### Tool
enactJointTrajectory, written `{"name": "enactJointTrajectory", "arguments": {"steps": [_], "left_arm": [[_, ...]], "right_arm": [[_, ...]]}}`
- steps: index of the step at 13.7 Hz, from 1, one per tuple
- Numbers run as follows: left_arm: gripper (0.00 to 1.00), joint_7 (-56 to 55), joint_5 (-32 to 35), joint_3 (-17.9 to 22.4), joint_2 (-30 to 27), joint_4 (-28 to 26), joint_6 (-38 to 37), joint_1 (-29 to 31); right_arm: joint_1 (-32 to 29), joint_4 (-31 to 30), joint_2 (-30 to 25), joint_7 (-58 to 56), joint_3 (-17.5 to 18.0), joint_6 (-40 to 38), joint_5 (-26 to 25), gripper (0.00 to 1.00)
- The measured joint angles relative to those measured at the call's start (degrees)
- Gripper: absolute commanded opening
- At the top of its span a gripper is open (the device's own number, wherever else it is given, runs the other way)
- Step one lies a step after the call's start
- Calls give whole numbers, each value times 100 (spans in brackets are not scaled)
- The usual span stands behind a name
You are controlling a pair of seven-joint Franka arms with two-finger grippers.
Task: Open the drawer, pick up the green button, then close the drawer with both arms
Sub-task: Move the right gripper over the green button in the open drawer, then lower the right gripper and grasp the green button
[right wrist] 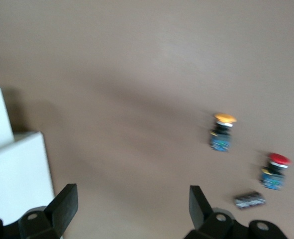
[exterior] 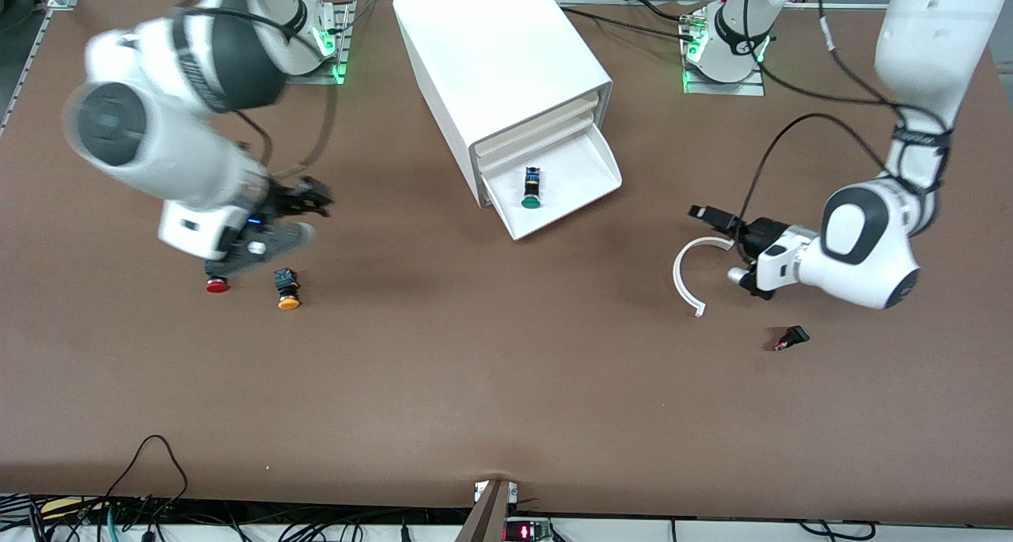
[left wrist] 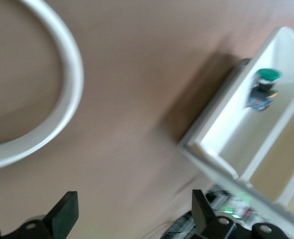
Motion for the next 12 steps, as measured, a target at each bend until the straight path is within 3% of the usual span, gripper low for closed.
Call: {"name": "enactJointTrajectory", "arguments": {"steps": [3, 6, 9, 12], "left_arm": [[100, -306, 1088, 6, -753, 10, -8, -3], [100, -1104, 1588, -57, -960, 128, 3, -59], [100, -3023, 1867, -321, -958, 214, 16, -367], [100, -4811, 1952, -491, -971, 275, 27, -552]], "right_arm": [[408, 669, 620, 1121, 3, 43, 484, 99], [1120, 865, 1124, 2651, 23, 753, 571, 99], [1916, 926, 1638, 3891, 20, 1341, 570, 99], [2188, 987, 1807, 4384, 20, 1482, 571, 97]]}}
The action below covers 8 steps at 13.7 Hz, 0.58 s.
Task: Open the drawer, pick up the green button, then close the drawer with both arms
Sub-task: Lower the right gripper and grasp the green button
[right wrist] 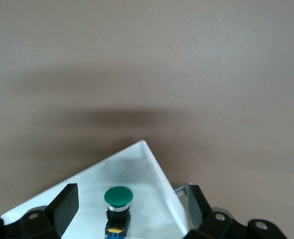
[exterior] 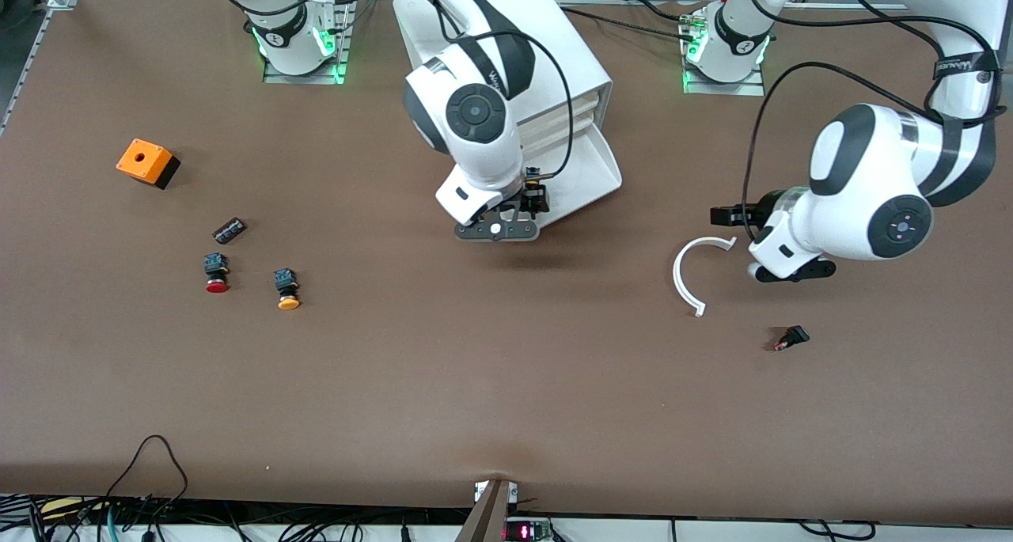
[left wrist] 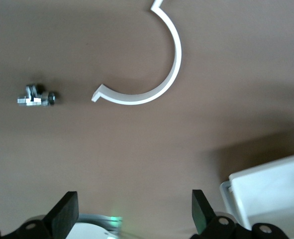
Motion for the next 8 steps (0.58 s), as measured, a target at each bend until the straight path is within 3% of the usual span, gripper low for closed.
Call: {"name": "enactJointTrajectory", "arguments": {"steps": [8], "left_arm": [[100, -693, 1, 20, 56, -5, 236, 52]], "right_arm": [[178, 4, 201, 1218, 425, 5, 14, 97]]}}
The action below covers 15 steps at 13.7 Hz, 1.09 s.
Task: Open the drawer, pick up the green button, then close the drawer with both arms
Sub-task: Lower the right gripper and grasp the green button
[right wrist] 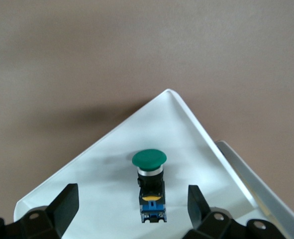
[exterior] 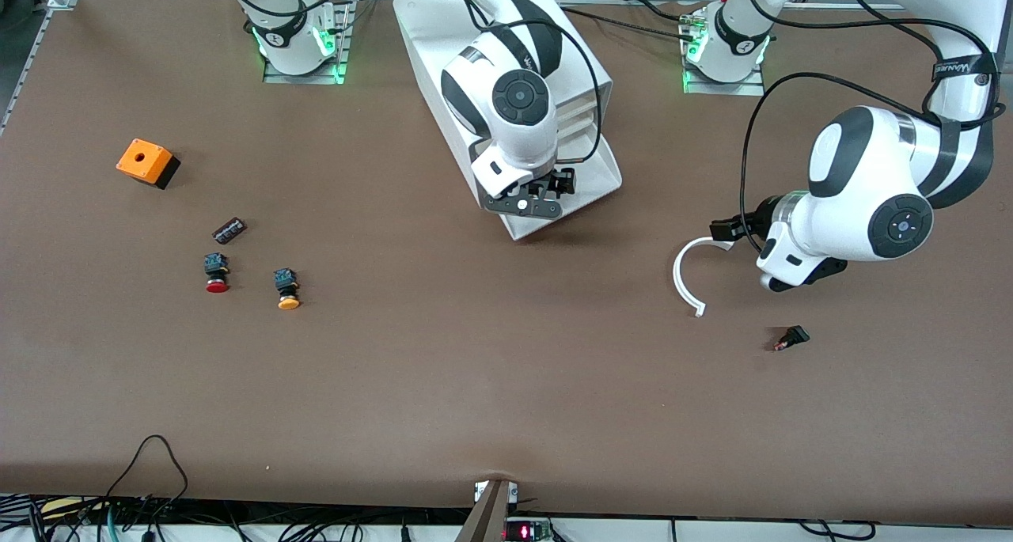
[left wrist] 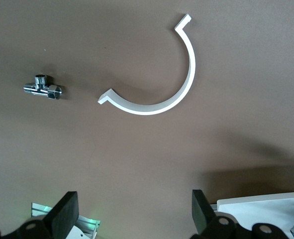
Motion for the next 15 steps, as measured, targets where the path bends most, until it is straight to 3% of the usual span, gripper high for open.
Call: {"name": "enactJointTrajectory", "arguments": {"steps": [6, 7, 12, 13, 15], "left_arm": [[100, -18, 0, -15, 41, -2, 0, -98], [100, -22, 0, -16, 58, -2, 0, -102], [100, -25, 0, -14, 98, -1, 1, -100], [100, -26, 0, -14, 99, -2, 1, -99], [100, -27, 0, -13, 100, -1, 1, -99]], "right_arm": [[141, -2, 306, 121, 64, -6, 4, 92], [159, -7, 339, 129, 64, -10, 3, 86], [195, -178, 409, 133, 64, -32, -7, 53], [199, -182, 417, 133, 64, -32, -9, 43], [207, -187, 430, 133, 64, -32, -9, 13]]}}
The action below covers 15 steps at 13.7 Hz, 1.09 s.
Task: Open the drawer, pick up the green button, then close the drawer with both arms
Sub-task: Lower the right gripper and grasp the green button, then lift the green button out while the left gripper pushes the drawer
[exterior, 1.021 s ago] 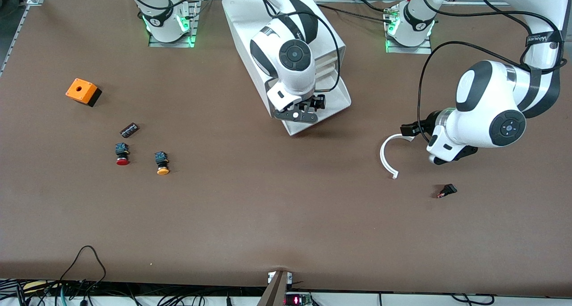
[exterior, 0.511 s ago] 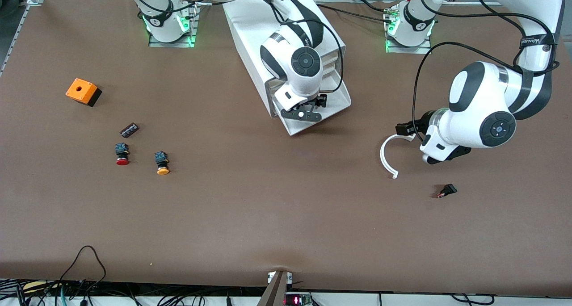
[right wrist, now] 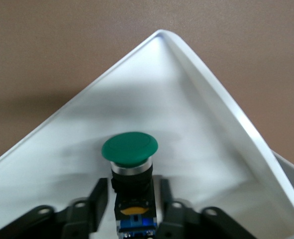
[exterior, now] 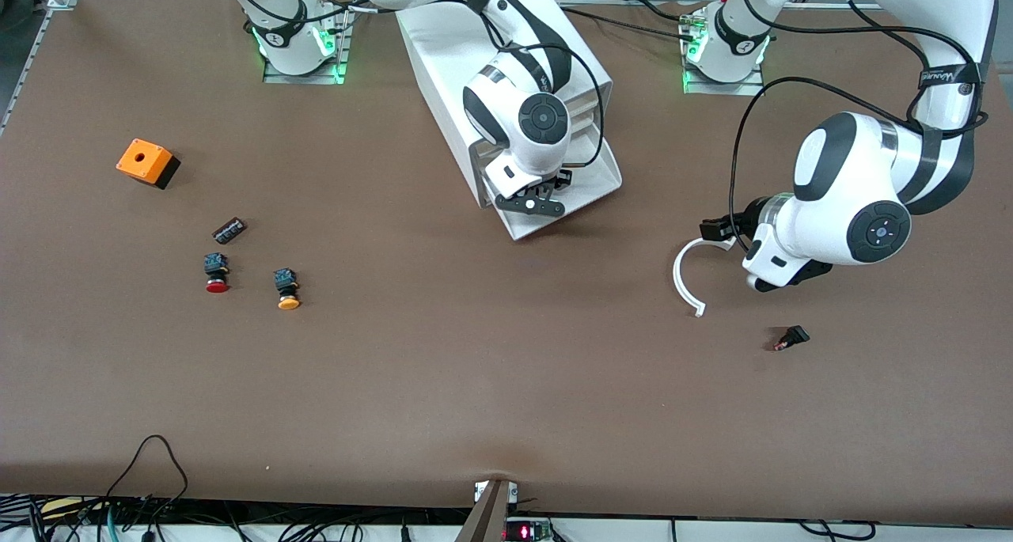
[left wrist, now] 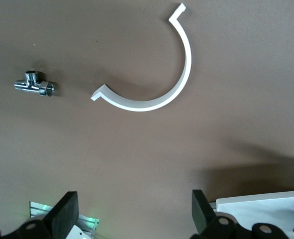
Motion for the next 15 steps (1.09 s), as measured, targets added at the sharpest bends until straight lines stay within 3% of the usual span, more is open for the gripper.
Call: {"name": "enactJointTrajectory", "arguments": {"steps": [1, 6, 9, 12, 15], "left_arm": [[100, -1, 0, 0, 0, 0, 0, 0], [100, -3, 0, 1, 1, 0, 1, 1], [100, -3, 0, 6, 26, 0, 1, 21], [100, -6, 0, 6, 52, 0, 1, 20], [100, -57, -60, -2, 63, 0, 1, 0]], "right_arm": [[2, 0, 3, 0, 0, 0, 0, 0], [3, 127, -26, -3, -48, -94, -1, 0], [-106, 689, -90, -3, -213, -801, 0, 0], [-679, 1350, -303, -558, -241, -1651, 2, 0], [-1372, 1455, -774, -1864, -253, -2407, 5, 0]]}}
